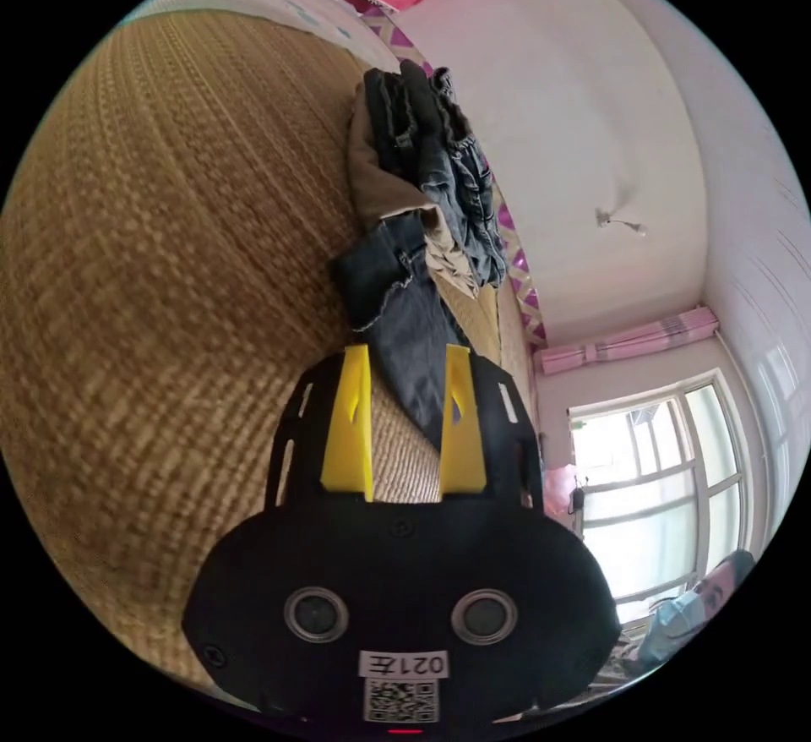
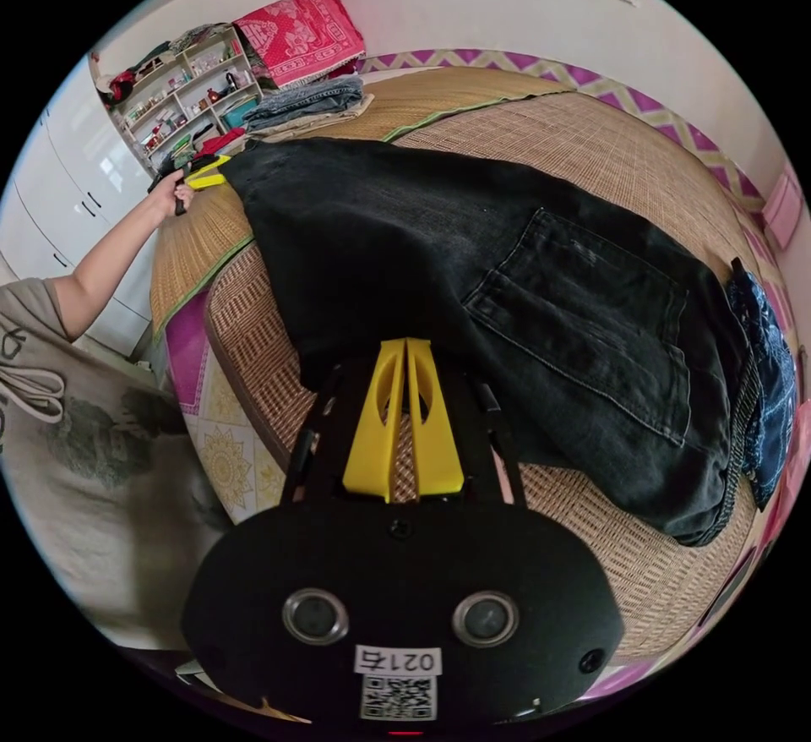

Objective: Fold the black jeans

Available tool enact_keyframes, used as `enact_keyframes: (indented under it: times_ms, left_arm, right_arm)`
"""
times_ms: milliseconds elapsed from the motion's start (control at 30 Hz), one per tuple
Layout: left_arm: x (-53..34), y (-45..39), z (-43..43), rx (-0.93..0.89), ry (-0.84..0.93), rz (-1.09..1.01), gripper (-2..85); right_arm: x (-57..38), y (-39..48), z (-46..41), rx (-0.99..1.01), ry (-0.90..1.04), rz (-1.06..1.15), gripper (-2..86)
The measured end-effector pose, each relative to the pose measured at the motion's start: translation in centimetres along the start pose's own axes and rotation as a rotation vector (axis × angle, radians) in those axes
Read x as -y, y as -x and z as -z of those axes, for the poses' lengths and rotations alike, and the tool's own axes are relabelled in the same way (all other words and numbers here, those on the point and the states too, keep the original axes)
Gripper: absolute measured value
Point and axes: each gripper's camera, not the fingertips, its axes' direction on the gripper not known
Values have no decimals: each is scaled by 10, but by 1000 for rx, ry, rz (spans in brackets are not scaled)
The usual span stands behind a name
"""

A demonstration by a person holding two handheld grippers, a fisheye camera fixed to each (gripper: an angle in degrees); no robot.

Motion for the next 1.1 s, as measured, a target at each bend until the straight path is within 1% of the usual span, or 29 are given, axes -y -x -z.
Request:
enact_keyframes:
  times_ms: [67,133,167,267,367,433,467,533,567,633,667,733,767,833,867,900,933,967,1000,1033,1100]
  left_arm:
    - [10,-6,-10,-28,-55,29,81]
    - [20,-2,-22,-155,-108,72,46]
    - [21,-4,-22,-172,-116,80,38]
    - [24,-59,-7,-121,-154,6,5]
    - [26,-141,13,-53,-164,-81,-5]
    - [24,-237,26,34,-154,-207,-7]
    - [22,-265,28,58,-151,-246,-7]
    - [1,-390,26,169,-143,-445,-6]
    - [-8,-425,22,197,-141,-510,-6]
    - [-69,-564,-11,338,-135,-816,-3]
    - [-91,-597,-24,376,-136,-901,-1]
    - [-193,-705,-93,503,-129,-1236,5]
    - [-221,-724,-112,523,-128,-1307,6]
    - [-317,-772,-192,494,-68,-1505,9]
    - [-336,-778,-215,488,-33,-1534,9]
    - [-368,-783,-266,487,60,-1556,8]
    - [-391,-778,-323,521,193,-1555,8]
    - [-400,-771,-352,549,263,-1542,7]
    - [-412,-756,-398,615,370,-1512,6]
    - [-419,-750,-409,621,296,-1491,4]
    - [-424,-764,-406,630,232,-1492,3]
  right_arm:
    - [-4,-7,-1,10,-1,-9,-6]
    - [-7,-11,-2,7,-1,-11,-6]
    - [-9,-13,-2,0,-2,-9,-6]
    - [-16,-15,-4,-27,-4,4,-6]
    - [-22,-21,-5,-38,-5,10,-6]
    - [-26,-28,-6,-29,-5,7,-6]
    - [-29,-33,-6,-19,-5,3,-6]
    - [-33,-41,-6,-2,-6,-5,-7]
    - [-37,-45,-7,7,-6,-9,-7]
    - [-41,-52,-7,14,-6,-13,-7]
    - [-45,-56,-7,17,-7,-15,-6]
    - [-51,-60,-7,11,-11,-15,-6]
    - [-56,-62,-6,10,-15,-22,-6]
    - [-67,-65,-1,35,-21,-33,-6]
    - [-79,-68,6,63,-45,-41,-6]
    - [-85,-69,11,76,-63,-51,-6]
    - [-101,-73,22,107,-101,-68,-6]
    - [-117,-77,34,140,-140,-79,-6]
    - [-125,-79,40,154,-158,-87,-6]
    - [-142,-83,50,176,-184,-106,-6]
    - [-167,-90,63,200,-213,-132,-6]
